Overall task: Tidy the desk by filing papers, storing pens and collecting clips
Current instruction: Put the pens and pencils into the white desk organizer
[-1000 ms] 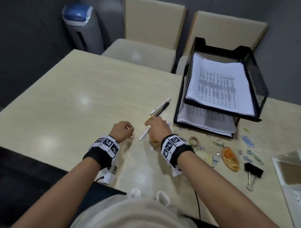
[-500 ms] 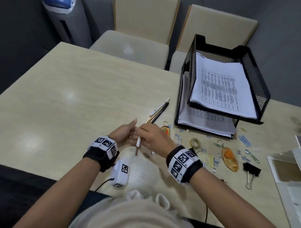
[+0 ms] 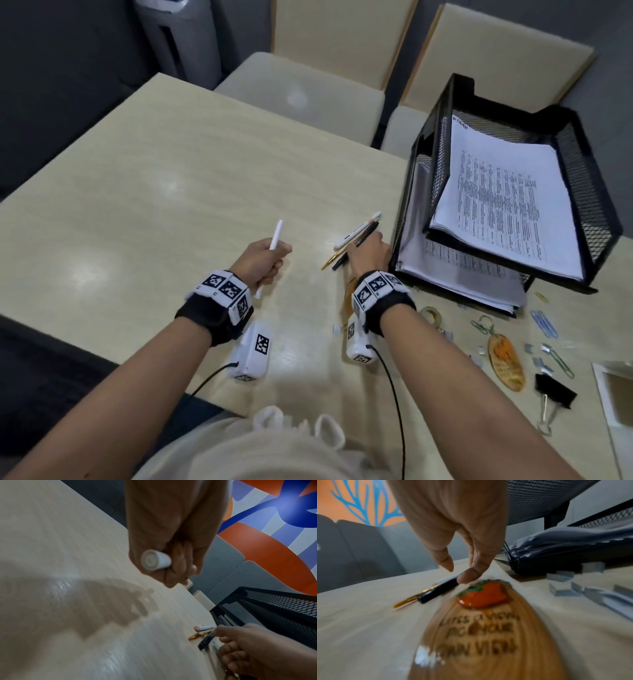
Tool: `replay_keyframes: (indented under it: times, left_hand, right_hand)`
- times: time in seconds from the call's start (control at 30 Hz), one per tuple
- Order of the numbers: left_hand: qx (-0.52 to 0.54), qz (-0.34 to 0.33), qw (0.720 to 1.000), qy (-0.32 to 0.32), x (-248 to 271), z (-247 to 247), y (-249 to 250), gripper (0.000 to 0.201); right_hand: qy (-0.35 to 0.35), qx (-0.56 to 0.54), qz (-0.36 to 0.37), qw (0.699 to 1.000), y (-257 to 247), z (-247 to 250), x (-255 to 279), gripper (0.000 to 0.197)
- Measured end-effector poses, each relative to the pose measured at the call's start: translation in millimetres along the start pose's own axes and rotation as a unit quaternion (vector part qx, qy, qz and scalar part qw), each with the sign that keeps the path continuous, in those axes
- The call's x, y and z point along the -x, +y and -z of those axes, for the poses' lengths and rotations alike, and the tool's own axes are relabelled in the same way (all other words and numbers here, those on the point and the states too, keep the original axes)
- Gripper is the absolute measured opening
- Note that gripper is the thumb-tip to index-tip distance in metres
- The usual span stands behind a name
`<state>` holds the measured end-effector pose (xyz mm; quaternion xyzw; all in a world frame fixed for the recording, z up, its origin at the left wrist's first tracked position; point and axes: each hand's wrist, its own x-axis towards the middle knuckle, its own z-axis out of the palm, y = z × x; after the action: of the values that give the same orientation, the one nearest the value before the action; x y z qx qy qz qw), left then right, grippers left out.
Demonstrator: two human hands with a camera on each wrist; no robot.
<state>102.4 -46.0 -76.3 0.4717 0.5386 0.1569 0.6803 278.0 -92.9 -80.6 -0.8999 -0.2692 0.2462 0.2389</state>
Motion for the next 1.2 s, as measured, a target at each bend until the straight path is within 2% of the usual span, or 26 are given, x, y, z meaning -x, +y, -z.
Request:
replay_keyframes:
  times: [0.1, 0.27, 0.4, 0.5, 0.57, 0.6, 0.67, 0.73, 0.8, 0.87, 0.93, 1.07, 1.2]
  left_hand:
    - [0.005, 0.026, 1.000, 0.000, -1, -2, -3, 0.020]
    - [0.058, 0.087, 0.994, -0.024, 2, -16, -1, 0.018]
    - [0.113, 0.090, 0.986, -0.086, -2, -32, 2, 0.009]
    - [0.143, 0.121, 0.969, -0.160, -3, -38, 6, 0.018]
    - [0.160, 0.120, 0.966, -0.164, -6, -37, 9, 0.030]
    - [0.167, 0.114, 0.967, -0.153, -9, -34, 11, 0.033]
    - [0.172, 0.104, 0.973, -0.117, -12, -27, 16, 0.037]
    - [0.159, 0.090, 0.980, -0.080, -13, -19, 18, 0.036]
    - [0.137, 0.063, 0.987, -0.048, -10, -13, 19, 0.028]
    - [0.141, 0.045, 0.989, -0.028, -6, -7, 18, 0.022]
    - [0.134, 0.040, 0.990, -0.016, -4, -1, 15, 0.023]
    - [0.052, 0.049, 0.997, -0.008, -5, 8, -1, 0.028]
    - [0.056, 0.092, 0.994, -0.019, -5, -5, -15, 0.027]
  right_hand:
    - [-0.008, -0.001, -0.027, 1.000, 7, -7, -1, 0.034]
    - [-0.012, -0.049, -0.060, 0.997, 24, 0, 7, 0.019]
    - [0.000, -0.128, 0.018, 0.992, 27, 5, 36, 0.018]
    - [-0.118, -0.138, 0.086, 0.980, 20, 10, 61, 0.017]
    - [-0.199, -0.163, 0.088, 0.962, 13, 19, 63, 0.016]
    - [-0.206, -0.167, 0.084, 0.961, 10, 22, 57, 0.016]
    - [-0.156, -0.164, 0.069, 0.972, 2, 23, 33, 0.020]
    - [-0.067, -0.165, 0.037, 0.983, -10, 17, 3, 0.020]
    - [-0.016, -0.104, 0.009, 0.994, -23, 13, -18, 0.015]
    - [-0.027, -0.036, -0.026, 0.999, -29, 7, -28, 0.036]
    - [-0.046, 0.011, -0.041, 0.998, -28, -1, -25, 0.048]
    - [-0.049, 0.051, -0.020, 0.997, -11, -17, -4, 0.036]
    - [-0.055, 0.063, -0.013, 0.996, 14, -15, 23, 0.031]
